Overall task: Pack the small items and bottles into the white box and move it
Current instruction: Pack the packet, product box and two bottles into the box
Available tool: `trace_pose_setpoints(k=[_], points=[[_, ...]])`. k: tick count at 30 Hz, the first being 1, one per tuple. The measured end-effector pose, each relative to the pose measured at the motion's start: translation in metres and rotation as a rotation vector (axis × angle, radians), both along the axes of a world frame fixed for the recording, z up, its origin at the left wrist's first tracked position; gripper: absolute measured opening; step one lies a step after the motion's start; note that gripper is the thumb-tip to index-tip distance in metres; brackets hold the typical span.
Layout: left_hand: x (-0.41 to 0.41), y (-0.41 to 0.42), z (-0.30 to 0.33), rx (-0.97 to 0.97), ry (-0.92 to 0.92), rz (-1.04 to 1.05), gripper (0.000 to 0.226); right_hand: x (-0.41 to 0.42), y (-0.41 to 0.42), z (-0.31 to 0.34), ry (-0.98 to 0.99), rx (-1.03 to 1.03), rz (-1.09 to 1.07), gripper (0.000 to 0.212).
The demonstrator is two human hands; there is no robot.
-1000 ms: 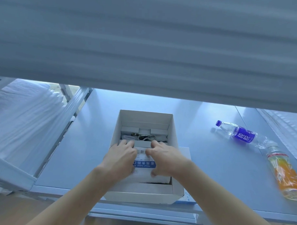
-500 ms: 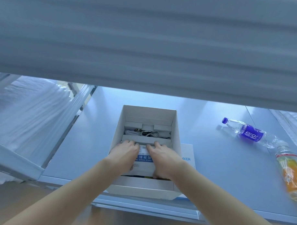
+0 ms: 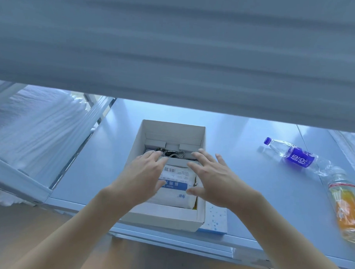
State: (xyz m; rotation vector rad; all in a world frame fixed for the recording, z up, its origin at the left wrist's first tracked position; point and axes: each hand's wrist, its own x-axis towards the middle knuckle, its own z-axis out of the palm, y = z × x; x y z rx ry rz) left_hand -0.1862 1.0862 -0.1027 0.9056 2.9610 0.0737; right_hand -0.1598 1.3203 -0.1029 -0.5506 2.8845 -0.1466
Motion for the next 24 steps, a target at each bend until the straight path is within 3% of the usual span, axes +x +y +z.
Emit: trace_pose_setpoints(k=[3,8,13,18,24], points=[[0.008,0.019,0.004,0.064,0.011,0.003,0.064,0.007,0.017,0.001,0.048,-0.092,0.001,0.077],[0.024,0.054,0.015,0.179,0.085,0.048,0.043,0.017,0.055,-0.012,0.085,-0.243,-0.067,0.066],[0.040,0.090,0.017,0.302,0.099,-0.005,0.042,0.032,0.078,-0.055,-0.041,-0.178,-0.036,0.067],[0.064,0.112,0.006,0.280,0.062,-0.026,0.039,0.044,0.084,-0.090,-0.120,-0.179,0.089,0.053],[0.082,0.137,-0.005,0.234,0.023,-0.024,0.037,0.045,0.100,-0.102,-0.091,-0.207,0.061,0.049]])
